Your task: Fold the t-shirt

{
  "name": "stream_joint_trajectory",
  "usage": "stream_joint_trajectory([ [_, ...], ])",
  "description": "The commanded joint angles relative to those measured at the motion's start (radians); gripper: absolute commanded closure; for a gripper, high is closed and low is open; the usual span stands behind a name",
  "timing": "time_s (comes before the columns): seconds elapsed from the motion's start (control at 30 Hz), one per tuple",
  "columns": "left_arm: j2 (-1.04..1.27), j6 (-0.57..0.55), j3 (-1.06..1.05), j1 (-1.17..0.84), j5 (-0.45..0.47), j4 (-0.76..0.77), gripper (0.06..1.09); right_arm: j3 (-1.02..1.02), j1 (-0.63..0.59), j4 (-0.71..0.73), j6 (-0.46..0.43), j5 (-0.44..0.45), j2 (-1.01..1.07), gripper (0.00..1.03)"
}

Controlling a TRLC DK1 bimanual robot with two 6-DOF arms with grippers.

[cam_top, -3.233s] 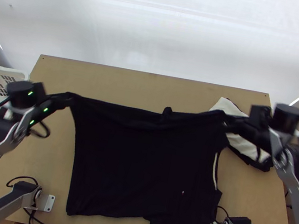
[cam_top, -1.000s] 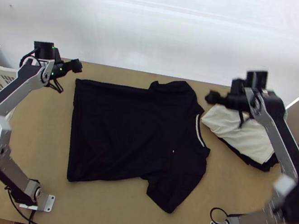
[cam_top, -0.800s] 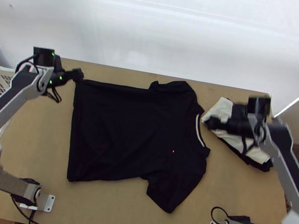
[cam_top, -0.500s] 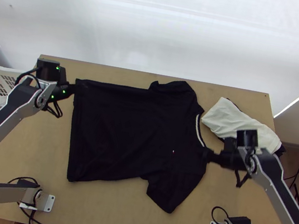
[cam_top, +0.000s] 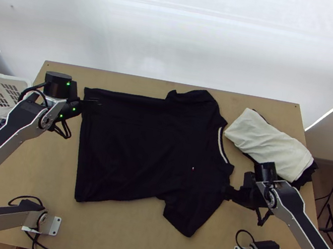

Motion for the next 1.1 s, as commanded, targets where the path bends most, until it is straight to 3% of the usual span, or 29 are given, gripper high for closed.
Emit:
stream_joint_trajectory([
  [0.0,-0.006,0.001,-0.003,-0.008,-0.008,-0.003,0.1,-0.033,0.026,-0.006,0.006,0.0,0.004,0.32],
  [0.1,-0.004,-0.001,-0.003,-0.01,-0.01,-0.002,0.1,-0.033,0.064,-0.004,0.006,0.0,0.004,0.39],
  [0.4,-0.001,0.002,0.006,-0.01,-0.017,0.001,0.1,-0.04,0.09,0.053,-0.004,0.001,0.071,0.39],
  [0.5,-0.001,0.002,0.006,-0.012,-0.017,0.001,0.1,-0.038,0.1,0.099,-0.006,0.001,0.085,0.57],
  [0.73,0.0,0.004,0.006,-0.013,-0.019,-0.003,0.1,-0.052,0.104,0.142,-0.003,0.001,0.097,0.59],
  [0.77,0.0,0.004,0.006,-0.013,-0.019,-0.006,0.1,-0.06,0.106,0.142,-0.003,0.003,0.096,0.62],
  [0.83,-0.001,0.009,0.011,-0.015,-0.017,-0.028,0.1,-0.066,0.11,0.142,-0.014,0.02,0.079,0.97],
  [0.93,-0.007,0.044,0.023,-0.03,-0.004,-0.103,0.1,-0.076,0.118,0.14,-0.014,0.032,0.04,1.0],
  [1.07,-0.001,0.174,0.029,-0.111,0.024,-0.374,0.1,-0.086,0.129,0.138,-0.012,0.036,0.014,1.0],
])
